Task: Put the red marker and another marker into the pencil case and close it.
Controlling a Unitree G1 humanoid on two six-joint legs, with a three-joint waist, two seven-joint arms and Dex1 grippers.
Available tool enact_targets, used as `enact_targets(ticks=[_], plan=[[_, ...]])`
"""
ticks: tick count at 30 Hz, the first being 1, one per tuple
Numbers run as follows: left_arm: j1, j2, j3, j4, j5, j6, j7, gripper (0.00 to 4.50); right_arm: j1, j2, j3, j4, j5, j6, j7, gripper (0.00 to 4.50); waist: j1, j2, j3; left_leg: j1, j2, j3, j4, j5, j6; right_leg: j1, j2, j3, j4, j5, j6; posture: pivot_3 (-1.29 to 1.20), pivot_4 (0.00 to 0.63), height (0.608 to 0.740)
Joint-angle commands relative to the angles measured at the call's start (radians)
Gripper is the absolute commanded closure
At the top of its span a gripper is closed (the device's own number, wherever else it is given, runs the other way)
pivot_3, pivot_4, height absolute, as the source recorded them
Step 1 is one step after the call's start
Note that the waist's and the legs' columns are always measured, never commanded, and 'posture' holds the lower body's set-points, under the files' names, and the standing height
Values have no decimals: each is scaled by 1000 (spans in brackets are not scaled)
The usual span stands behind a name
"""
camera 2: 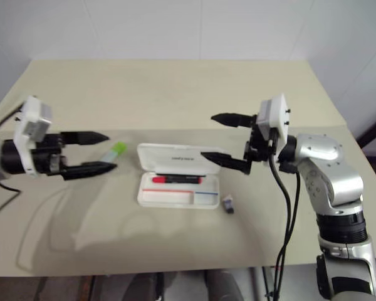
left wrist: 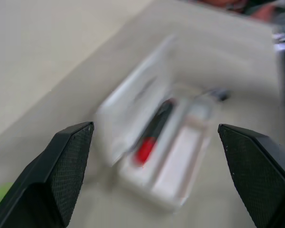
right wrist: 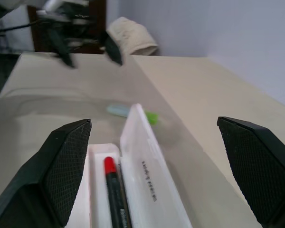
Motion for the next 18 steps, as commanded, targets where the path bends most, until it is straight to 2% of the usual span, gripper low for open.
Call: enact_targets(ticks=[1, 11, 18], plan=[[15, 52, -29, 72, 157, -86, 84, 39, -29, -3, 17, -21, 13, -20, 59, 0, -2, 0, 0, 0, 0, 0, 0, 0, 0, 0, 0, 0, 0, 0, 0, 0, 150, 740], [-109, -2, -334, 257, 413, -152, 151, 39, -56, 19, 35, 0, -18, -39, 71, 0, -4, 0, 0, -1, 0, 1, -2, 0, 0, -2, 0, 0, 1, 0, -1, 0, 150, 740], [-214, -88, -428, 384, 512, -137, 189, 39, -12, 13, 15, -51, -7, -22, 33, 0, -5, 0, 0, -2, 0, 1, -1, 0, 0, -3, 0, 0, 2, 0, -1, 0, 150, 740]])
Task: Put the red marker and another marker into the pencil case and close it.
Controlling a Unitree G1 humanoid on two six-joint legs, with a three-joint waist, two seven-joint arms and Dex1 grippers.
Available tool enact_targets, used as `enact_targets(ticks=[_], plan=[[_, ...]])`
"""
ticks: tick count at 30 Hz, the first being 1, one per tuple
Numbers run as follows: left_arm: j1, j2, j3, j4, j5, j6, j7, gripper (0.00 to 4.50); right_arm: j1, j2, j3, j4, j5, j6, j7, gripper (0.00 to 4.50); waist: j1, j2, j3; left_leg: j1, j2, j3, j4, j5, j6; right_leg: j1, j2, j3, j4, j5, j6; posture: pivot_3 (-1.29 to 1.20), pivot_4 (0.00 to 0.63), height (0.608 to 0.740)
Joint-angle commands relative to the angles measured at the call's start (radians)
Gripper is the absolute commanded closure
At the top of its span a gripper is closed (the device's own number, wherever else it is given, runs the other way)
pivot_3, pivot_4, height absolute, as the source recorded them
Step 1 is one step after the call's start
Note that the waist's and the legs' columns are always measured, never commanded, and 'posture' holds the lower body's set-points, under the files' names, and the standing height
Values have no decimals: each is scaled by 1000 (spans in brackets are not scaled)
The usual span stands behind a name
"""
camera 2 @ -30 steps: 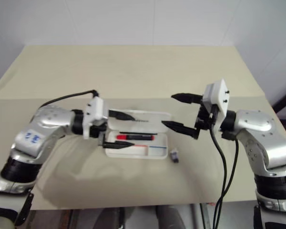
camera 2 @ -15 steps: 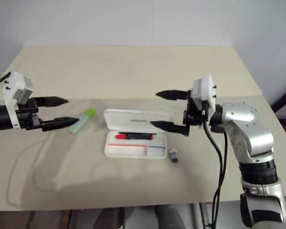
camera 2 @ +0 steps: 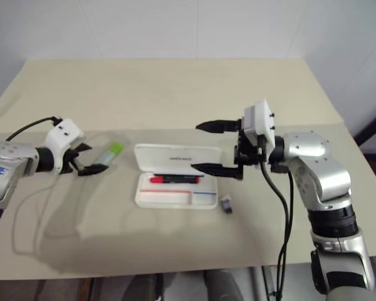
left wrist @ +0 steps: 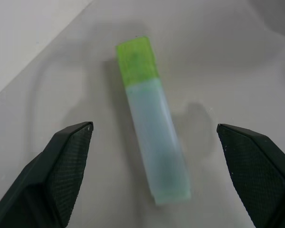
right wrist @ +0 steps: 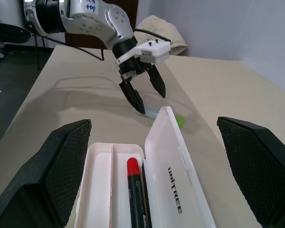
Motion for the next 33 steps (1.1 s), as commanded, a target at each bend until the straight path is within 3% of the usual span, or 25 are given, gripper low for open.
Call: enact_targets(ticks=[1, 5, 6, 9, 14, 17, 22, 26, 29, 33], plan=[[-39, -18, -20, 31, 46, 10, 4, 39, 16, -11, -37, -54, 18, -1, -21, 0, -2, 0, 0, 0, 0, 0, 0, 0, 0, 0, 0, 0, 0, 0, 0, 0, 150, 740], [-57, -30, -50, 42, 65, 60, -21, 39, 29, -10, -41, -71, 19, 1, -44, 0, -2, 0, 0, 0, 0, 0, 0, 0, 0, -1, 0, 0, 2, 0, 0, 0, 150, 740], [-63, -27, -55, 45, 69, 69, -29, 214, 33, -10, -44, -74, 20, 1, -49, 0, -1, 0, 0, 0, 0, 0, 0, 0, 0, -1, 0, 0, 2, 0, 0, 0, 150, 740], [-76, -21, -66, 48, 77, 97, -50, 957, 43, -10, -51, -82, 20, -1, -59, 0, -1, 0, 0, 0, 0, 0, 1, 0, 0, 0, 0, 0, 2, 0, 0, 0, 150, 740], [-67, -27, -61, 29, 79, 129, -66, 2686, 56, -8, -52, -97, 21, -1, -79, 0, -2, 0, 0, 0, 0, 0, 1, 0, 0, -1, 0, 0, 3, 0, 0, 0, 150, 740], [-36, -24, -50, 9, 71, 119, -77, 3361, 58, -17, -59, -94, 17, -4, -84, 0, -2, 0, 0, 0, 0, 0, 2, 0, 0, 0, 0, 0, 4, 0, 0, 0, 150, 740], [7, -23, 36, -65, 0, 43, -134, 3430, 61, -28, -67, -82, 16, -4, -85, 0, -1, 0, 0, 0, 0, 0, 2, 0, -1, -1, 0, 0, 4, 0, 0, 0, 150, 740], [70, -7, 112, -100, -9, -115, -147, 3430, 68, -28, -70, -62, 7, -16, -86, 0, 0, 0, 0, 0, 0, 0, 2, 0, -1, -1, -1, 0, 3, 0, 0, 0, 150, 740], [122, -52, 221, -136, -73, -285, -174, 3430, 68, -22, -72, -44, -2, -25, -92, 0, -2, 0, 0, 0, 0, 0, 2, 0, -1, -1, -1, 0, 4, 0, 0, 0, 150, 740], [152, -143, 317, -217, -192, -384, -198, 3430, 69, -18, -74, -34, -8, -27, -96, 0, 1, 0, 0, 0, 0, 0, 3, 0, -1, 0, -1, 0, 4, 0, 0, 0, 150, 740]])
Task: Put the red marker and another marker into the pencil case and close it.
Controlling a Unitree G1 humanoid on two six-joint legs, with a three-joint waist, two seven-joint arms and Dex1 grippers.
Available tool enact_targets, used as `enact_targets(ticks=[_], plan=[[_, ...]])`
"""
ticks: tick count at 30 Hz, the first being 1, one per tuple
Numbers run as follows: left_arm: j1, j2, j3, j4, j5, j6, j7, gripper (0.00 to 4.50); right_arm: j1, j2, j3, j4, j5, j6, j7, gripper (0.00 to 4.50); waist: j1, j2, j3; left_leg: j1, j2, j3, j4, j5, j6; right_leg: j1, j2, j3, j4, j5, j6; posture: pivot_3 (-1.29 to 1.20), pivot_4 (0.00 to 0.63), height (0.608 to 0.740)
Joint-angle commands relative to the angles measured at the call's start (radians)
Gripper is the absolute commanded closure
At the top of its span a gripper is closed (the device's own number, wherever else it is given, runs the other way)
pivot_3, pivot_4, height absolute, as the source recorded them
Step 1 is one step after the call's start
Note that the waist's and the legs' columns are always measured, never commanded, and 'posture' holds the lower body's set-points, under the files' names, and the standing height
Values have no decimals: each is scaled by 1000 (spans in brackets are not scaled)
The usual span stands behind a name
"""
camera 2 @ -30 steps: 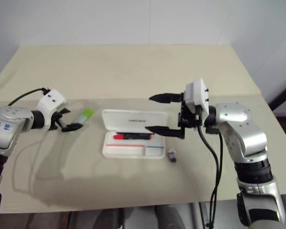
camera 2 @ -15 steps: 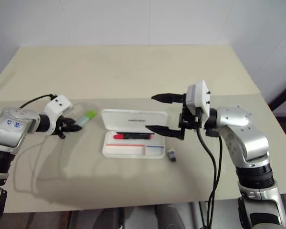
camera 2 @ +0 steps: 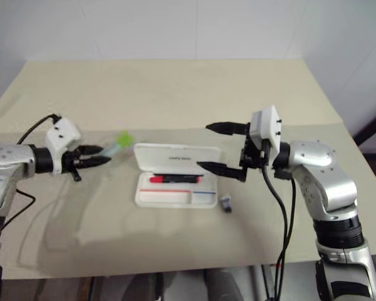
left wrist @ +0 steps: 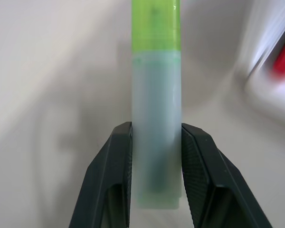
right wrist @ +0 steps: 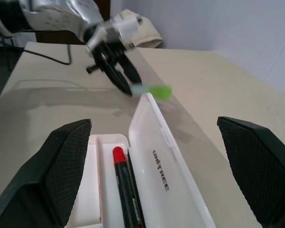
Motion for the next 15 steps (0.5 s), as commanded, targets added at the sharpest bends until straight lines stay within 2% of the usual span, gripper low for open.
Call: enact_targets(ticks=[1, 4, 8, 12, 15], plan=[[24, -46, 80, -126, -121, -107, -60, 3430, 0, -4, -33, -5, 3, -24, -8, 0, 1, 0, 0, 0, 0, 0, 0, 0, 0, 0, 0, 0, 0, 0, 0, 0, 150, 740], [43, -85, 97, -220, -213, -93, -81, 3430, -1, -8, -36, 5, -2, -26, -7, 0, 0, 0, 0, 0, 0, 0, 0, 0, 0, 0, 0, 0, 0, 0, 0, 0, 150, 740], [57, -69, 25, -302, -240, -73, -142, 3430, 2, -17, -45, 11, -6, -26, -11, 0, -2, 0, 0, 0, 0, 0, 1, 0, 0, 1, 0, 0, 0, 0, 1, 0, 150, 740], [77, -14, -73, -337, -202, -45, -222, 3430, 14, -32, -55, -3, -6, -17, -19, 0, -5, 0, 0, 0, 0, 0, 2, 0, 0, 2, 0, 1, 0, 0, 1, 0, 150, 740], [53, -12, -153, -322, -154, -67, -251, 3430, 24, -50, -64, -12, -2, -9, -25, 0, -3, 0, 0, 1, 0, 0, 1, 0, 0, 2, 1, 0, -1, 0, 1, 0, 150, 740]])
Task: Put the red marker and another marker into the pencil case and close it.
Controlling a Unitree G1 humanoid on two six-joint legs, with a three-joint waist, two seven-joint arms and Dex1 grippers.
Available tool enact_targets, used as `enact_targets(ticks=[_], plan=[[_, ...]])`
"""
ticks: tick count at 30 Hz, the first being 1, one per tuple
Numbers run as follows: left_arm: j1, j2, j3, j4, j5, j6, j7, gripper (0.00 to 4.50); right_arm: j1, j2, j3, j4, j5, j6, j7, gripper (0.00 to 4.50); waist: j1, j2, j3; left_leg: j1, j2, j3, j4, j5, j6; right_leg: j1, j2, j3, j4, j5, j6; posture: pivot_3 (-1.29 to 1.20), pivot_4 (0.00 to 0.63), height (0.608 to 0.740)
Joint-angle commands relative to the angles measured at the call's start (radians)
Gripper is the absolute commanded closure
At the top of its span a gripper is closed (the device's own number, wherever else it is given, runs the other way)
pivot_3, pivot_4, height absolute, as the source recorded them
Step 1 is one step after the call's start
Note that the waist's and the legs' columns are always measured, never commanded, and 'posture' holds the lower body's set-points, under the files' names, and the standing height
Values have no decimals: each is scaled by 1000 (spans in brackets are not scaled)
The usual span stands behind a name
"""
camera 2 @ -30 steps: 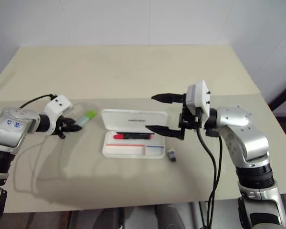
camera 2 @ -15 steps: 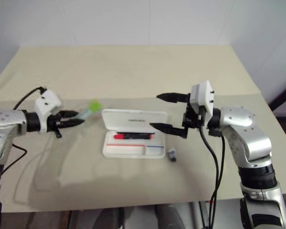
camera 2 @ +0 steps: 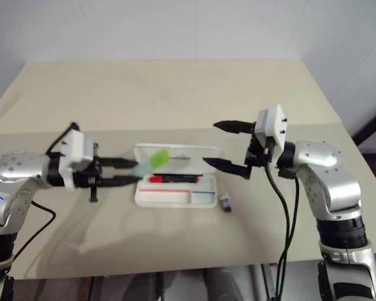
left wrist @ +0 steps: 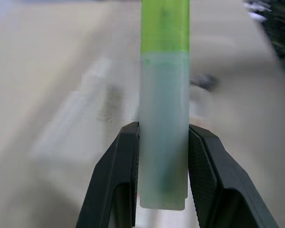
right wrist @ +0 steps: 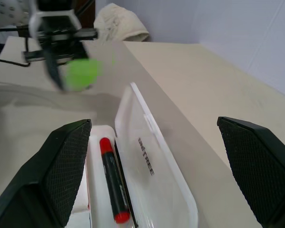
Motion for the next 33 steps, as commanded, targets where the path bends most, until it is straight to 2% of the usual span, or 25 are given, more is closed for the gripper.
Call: enact_targets(ticks=[1, 7, 11, 22, 33], plan=[[-37, 3, -68, -46, 49, -72, -35, 3430, 6, -30, -47, -45, 11, 7, -14, 0, 0, 0, 0, 0, 0, 0, 0, 0, 0, 0, 0, 0, 0, 0, 0, 0, 150, 740], [-108, -24, -225, -4, 155, -75, -66, 3430, 62, -63, -77, -106, 31, 45, -37, 0, 2, 0, 0, 0, 0, 0, 1, 0, 0, 1, 0, 0, -1, 0, 0, 0, 150, 740], [-142, -31, -269, 38, 206, -88, -78, 3430, 94, -67, -98, -150, 43, 66, -67, 0, 1, 0, 0, 0, 0, 0, 1, 0, 0, 1, 0, 0, -2, 0, 0, 0, 150, 740], [-202, -60, -296, 157, 310, -135, -55, 3430, 153, -65, -123, -221, 64, 91, -124, 0, 4, 0, 0, 0, 0, -1, 2, 0, 0, 2, 0, 0, -2, 1, 1, 0, 150, 740], [-169, -16, -315, 152, 329, -125, -123, 3430, 146, -64, -118, -218, 68, 91, -129, 0, 3, 0, 0, 0, 0, -1, 2, 0, 0, 2, 0, 0, -1, 1, 1, 0, 150, 740]])
